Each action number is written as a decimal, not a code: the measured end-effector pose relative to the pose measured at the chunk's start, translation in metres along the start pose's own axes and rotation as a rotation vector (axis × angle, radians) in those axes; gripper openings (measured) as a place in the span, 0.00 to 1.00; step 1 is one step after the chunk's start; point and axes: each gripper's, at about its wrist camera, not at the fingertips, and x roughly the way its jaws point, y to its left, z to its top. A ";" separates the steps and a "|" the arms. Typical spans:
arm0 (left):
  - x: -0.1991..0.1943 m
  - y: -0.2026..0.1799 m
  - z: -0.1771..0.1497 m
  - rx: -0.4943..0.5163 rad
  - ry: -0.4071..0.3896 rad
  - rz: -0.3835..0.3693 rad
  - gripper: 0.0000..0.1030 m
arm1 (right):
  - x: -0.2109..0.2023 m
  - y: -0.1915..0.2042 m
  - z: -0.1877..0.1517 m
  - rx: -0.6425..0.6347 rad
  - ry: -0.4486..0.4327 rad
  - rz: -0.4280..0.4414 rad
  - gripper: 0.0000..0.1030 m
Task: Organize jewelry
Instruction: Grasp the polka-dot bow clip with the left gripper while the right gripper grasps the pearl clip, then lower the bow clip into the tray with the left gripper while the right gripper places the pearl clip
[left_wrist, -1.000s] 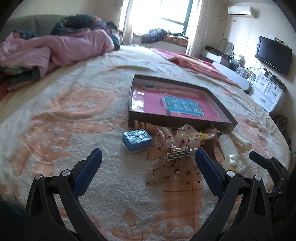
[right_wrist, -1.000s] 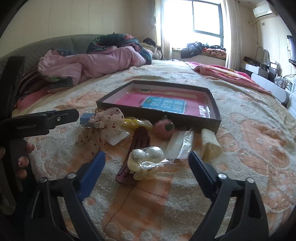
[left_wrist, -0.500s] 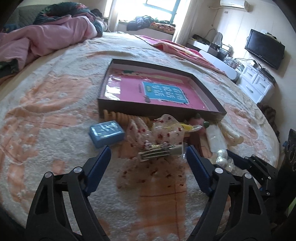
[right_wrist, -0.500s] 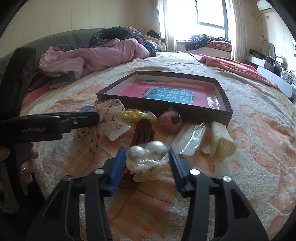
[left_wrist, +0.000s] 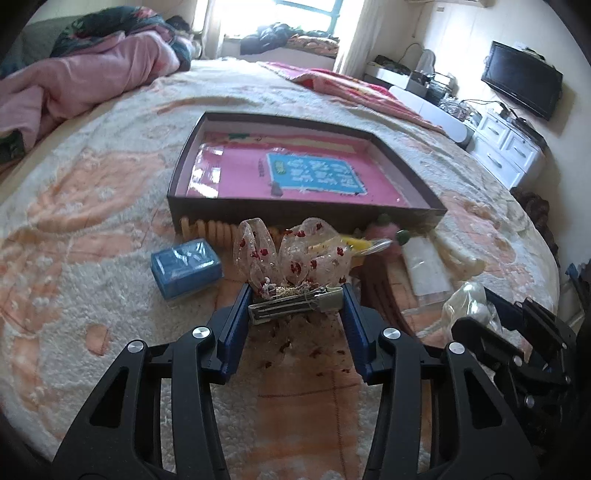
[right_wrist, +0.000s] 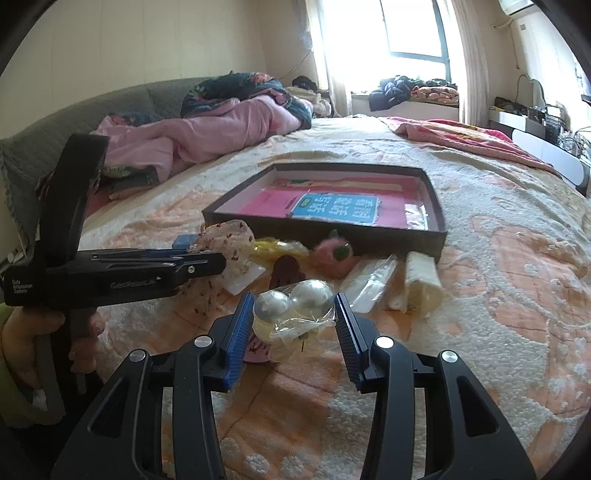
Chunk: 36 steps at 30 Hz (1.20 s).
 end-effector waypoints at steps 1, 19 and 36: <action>-0.003 -0.001 0.001 0.000 -0.006 -0.006 0.37 | -0.002 -0.001 0.001 0.005 -0.007 -0.003 0.41; -0.011 -0.025 0.062 0.016 -0.123 -0.065 0.37 | -0.018 -0.040 0.037 0.047 -0.084 -0.096 0.41; 0.035 0.026 0.098 -0.072 -0.121 0.003 0.37 | 0.027 -0.065 0.077 0.029 -0.066 -0.124 0.41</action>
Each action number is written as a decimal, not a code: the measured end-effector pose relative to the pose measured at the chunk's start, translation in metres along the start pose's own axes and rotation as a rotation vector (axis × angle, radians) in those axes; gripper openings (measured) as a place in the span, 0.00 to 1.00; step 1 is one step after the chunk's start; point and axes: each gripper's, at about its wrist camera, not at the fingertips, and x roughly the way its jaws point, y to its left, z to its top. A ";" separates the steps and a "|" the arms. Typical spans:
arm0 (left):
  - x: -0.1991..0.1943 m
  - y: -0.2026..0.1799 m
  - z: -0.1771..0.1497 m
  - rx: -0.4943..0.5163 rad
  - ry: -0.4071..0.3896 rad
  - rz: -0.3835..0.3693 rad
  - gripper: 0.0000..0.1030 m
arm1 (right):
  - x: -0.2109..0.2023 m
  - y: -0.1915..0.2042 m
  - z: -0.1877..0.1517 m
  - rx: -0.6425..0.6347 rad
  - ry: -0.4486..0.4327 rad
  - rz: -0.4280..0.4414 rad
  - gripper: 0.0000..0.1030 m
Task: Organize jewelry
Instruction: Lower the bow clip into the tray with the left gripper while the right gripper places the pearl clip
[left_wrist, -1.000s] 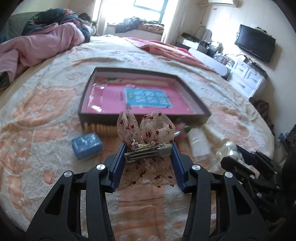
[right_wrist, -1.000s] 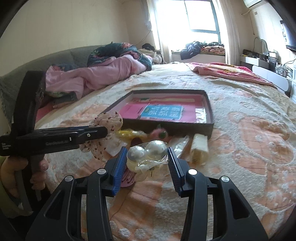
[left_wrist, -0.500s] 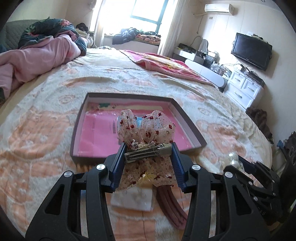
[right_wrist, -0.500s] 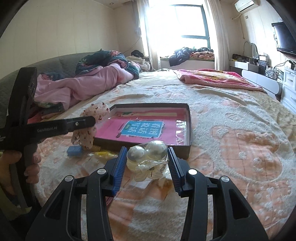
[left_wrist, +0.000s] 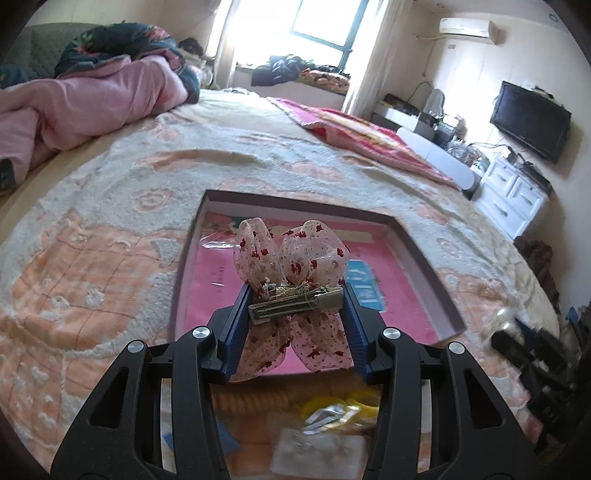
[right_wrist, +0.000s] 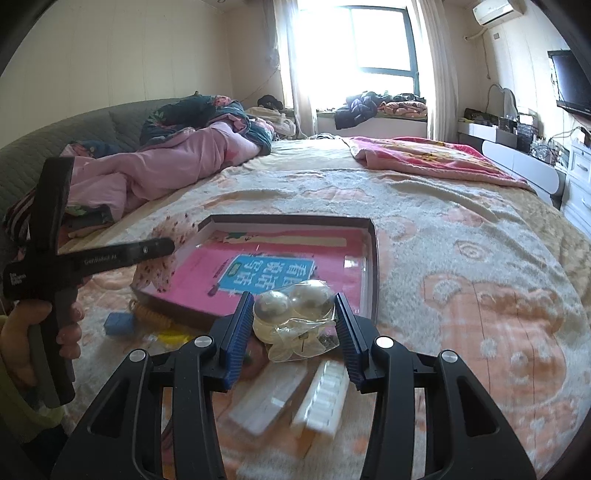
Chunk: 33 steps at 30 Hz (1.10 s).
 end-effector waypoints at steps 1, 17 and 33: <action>0.002 0.002 0.000 -0.001 0.003 0.005 0.37 | 0.004 -0.001 0.004 -0.002 0.000 -0.002 0.41; 0.034 0.025 -0.002 0.015 0.061 0.060 0.37 | 0.080 -0.016 0.037 -0.035 0.106 -0.061 0.41; 0.046 0.028 -0.007 0.019 0.111 0.064 0.38 | 0.117 -0.026 0.021 -0.018 0.268 -0.110 0.41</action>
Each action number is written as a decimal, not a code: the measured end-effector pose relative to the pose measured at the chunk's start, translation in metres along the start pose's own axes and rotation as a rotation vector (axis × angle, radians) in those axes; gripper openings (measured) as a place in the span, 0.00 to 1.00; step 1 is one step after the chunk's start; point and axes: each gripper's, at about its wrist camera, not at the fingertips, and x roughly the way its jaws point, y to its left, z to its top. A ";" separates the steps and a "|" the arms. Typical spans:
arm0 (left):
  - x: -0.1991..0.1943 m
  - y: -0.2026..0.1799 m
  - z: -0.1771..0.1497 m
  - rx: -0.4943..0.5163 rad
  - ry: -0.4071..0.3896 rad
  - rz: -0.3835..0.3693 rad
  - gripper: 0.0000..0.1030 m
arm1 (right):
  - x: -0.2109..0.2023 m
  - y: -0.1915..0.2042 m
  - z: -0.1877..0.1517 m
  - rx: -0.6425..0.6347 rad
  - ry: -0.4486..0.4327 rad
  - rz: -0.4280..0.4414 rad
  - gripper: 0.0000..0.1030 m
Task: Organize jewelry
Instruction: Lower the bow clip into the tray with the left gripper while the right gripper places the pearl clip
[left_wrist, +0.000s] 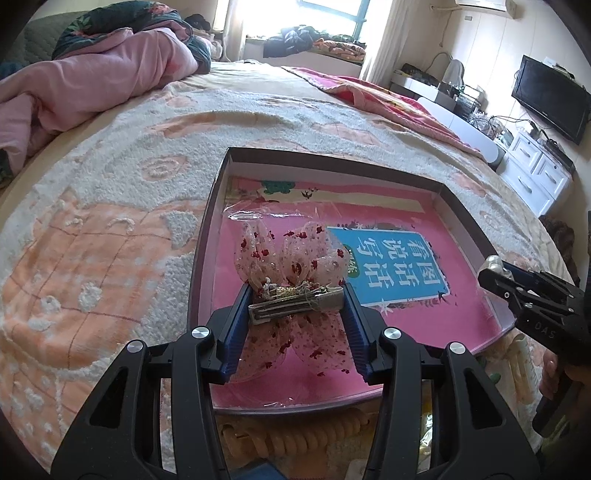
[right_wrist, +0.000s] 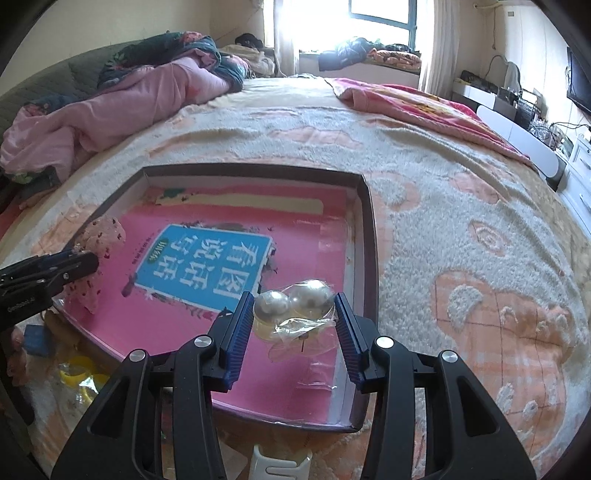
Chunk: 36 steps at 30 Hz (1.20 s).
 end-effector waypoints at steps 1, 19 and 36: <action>0.000 0.000 0.000 0.000 0.001 -0.001 0.38 | 0.001 -0.001 0.000 0.002 0.003 -0.001 0.41; -0.005 -0.003 -0.003 -0.001 -0.008 0.013 0.46 | -0.027 -0.008 -0.009 0.060 -0.090 0.026 0.63; -0.049 -0.008 -0.004 -0.015 -0.107 0.019 0.89 | -0.085 -0.002 -0.029 0.086 -0.263 0.019 0.89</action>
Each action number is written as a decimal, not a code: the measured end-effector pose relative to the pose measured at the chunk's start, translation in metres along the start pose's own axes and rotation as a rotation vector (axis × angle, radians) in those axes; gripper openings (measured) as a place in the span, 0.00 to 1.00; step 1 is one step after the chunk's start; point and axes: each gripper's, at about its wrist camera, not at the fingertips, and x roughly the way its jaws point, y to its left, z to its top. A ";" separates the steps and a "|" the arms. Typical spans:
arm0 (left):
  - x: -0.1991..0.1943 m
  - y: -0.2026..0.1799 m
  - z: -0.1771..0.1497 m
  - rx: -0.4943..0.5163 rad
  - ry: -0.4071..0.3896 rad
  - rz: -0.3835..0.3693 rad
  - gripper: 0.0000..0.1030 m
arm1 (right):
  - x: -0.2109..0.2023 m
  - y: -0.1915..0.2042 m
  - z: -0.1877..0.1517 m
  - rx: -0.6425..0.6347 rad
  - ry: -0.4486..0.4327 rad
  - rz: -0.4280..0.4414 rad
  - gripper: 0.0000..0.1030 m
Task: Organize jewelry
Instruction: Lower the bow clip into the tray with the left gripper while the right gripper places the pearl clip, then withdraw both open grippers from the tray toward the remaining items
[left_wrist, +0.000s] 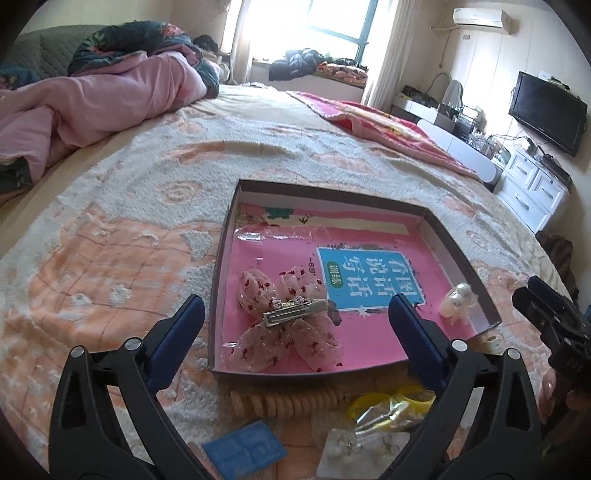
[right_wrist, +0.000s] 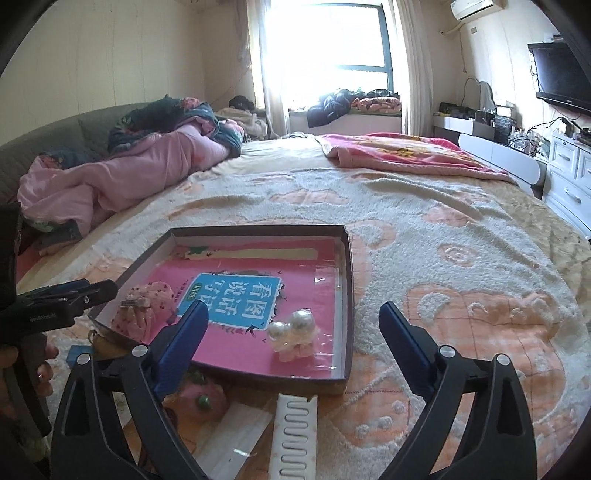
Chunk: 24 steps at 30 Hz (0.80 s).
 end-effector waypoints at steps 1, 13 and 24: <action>-0.004 0.000 0.000 0.001 -0.009 0.002 0.89 | -0.003 0.000 0.000 0.000 -0.005 -0.002 0.89; -0.056 -0.012 -0.001 0.037 -0.137 0.017 0.89 | -0.052 0.009 -0.003 -0.036 -0.101 -0.007 0.89; -0.081 -0.024 -0.018 0.046 -0.171 -0.010 0.89 | -0.081 0.024 -0.018 -0.068 -0.106 0.039 0.89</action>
